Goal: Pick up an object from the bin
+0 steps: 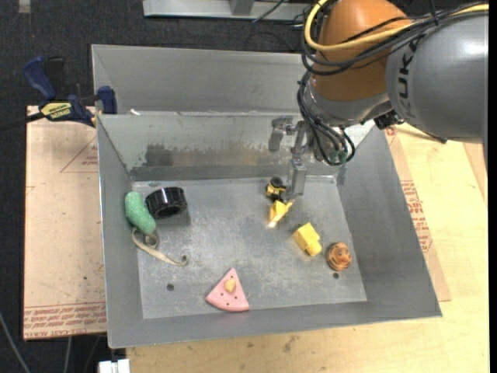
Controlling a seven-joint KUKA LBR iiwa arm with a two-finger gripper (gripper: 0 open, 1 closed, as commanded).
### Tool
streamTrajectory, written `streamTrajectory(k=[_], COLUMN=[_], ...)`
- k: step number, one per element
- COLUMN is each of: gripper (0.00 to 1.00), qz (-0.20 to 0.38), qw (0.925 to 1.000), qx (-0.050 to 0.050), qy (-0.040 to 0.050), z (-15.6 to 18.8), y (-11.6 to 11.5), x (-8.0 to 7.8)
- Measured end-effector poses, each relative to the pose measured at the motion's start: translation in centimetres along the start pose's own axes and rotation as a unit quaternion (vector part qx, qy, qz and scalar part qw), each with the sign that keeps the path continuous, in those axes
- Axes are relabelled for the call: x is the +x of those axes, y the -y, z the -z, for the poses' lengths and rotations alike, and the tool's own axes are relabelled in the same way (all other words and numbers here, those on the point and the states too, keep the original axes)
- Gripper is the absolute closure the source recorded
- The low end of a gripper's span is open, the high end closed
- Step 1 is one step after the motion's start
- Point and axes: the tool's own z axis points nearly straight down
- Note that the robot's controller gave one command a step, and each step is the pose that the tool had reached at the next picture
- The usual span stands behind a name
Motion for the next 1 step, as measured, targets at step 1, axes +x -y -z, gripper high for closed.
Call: streamTrajectory(k=[1], gripper=[0.00], qz=[0.024], qw=[0.9997], qx=[0.000], qy=[0.0034], z=[-4.93], y=[1.79], x=[0.55])
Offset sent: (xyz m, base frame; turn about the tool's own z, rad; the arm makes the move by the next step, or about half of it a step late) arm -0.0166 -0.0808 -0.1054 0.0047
